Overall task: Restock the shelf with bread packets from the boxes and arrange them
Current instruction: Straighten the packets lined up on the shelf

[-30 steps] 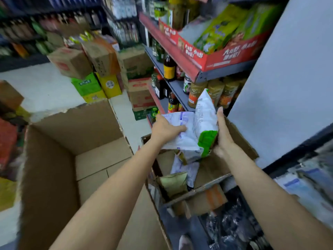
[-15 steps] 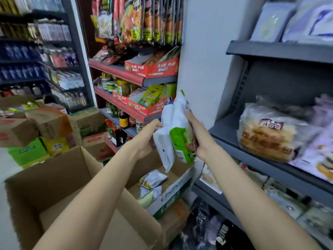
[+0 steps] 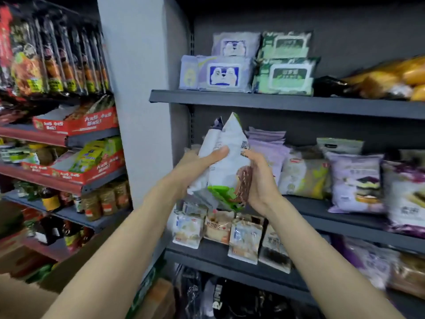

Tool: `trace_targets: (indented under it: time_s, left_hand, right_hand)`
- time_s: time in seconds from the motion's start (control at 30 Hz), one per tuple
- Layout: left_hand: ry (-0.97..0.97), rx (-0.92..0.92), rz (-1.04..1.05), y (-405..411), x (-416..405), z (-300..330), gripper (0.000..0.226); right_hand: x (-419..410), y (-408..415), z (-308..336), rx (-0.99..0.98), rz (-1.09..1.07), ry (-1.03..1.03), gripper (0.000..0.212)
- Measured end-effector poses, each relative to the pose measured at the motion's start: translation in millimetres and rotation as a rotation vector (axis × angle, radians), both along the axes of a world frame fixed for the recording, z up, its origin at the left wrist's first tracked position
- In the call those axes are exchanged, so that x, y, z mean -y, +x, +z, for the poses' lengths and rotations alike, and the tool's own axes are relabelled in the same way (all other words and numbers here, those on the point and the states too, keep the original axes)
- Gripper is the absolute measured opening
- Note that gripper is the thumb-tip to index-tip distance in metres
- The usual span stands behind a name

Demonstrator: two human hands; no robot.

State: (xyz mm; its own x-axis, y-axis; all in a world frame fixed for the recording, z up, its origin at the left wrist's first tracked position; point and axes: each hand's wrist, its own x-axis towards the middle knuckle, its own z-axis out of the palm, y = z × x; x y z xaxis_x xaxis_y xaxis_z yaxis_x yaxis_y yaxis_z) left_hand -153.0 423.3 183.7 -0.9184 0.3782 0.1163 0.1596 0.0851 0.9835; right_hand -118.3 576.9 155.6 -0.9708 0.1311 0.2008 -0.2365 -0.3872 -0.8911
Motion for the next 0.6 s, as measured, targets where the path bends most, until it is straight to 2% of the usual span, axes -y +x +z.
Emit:
trace_targets:
  time_s: [0.07, 0.13, 0.17, 0.23, 0.3, 0.37, 0.43, 0.6]
  left_hand:
    - [0.014, 0.019, -0.034, 11.0, -32.2, 0.6, 0.043]
    - [-0.002, 0.106, -0.068, 22.4, -64.0, 0.3, 0.069]
    - [0.004, 0.135, -0.097, 30.5, -78.2, 1.2, 0.073]
    - [0.022, 0.177, -0.156, 47.1, -105.2, 2.1, 0.07]
    - [0.048, 0.197, -0.147, 55.0, -130.9, -0.4, 0.078]
    - [0.072, 0.131, -0.101, 64.8, -152.1, -2.1, 0.059]
    - [0.072, 0.067, -0.002, 75.7, -170.7, -3.6, 0.035]
    - [0.185, 0.098, 0.017, 89.5, -206.2, -17.6, 0.05]
  right_hand:
    - [-31.0, 19.5, 0.6, -0.004, -0.014, -0.016, 0.04]
    - [-63.2, 33.7, -1.3, 0.024, -0.099, 0.043, 0.06]
    - [-78.8, 41.9, -0.6, 0.03, -0.16, 0.094, 0.069]
    - [-108.5, 59.1, 1.4, 0.033, -0.265, 0.155, 0.077]
    - [-133.6, 76.9, 2.2, 0.028, -0.318, 0.166, 0.084]
    - [-156.2, 92.0, 2.3, 0.013, -0.367, 0.181, 0.097]
    - [-174.8, 106.6, 4.0, -0.012, -0.389, 0.19, 0.098]
    - [-211.8, 134.3, 9.9, -0.089, -0.454, 0.318, 0.079]
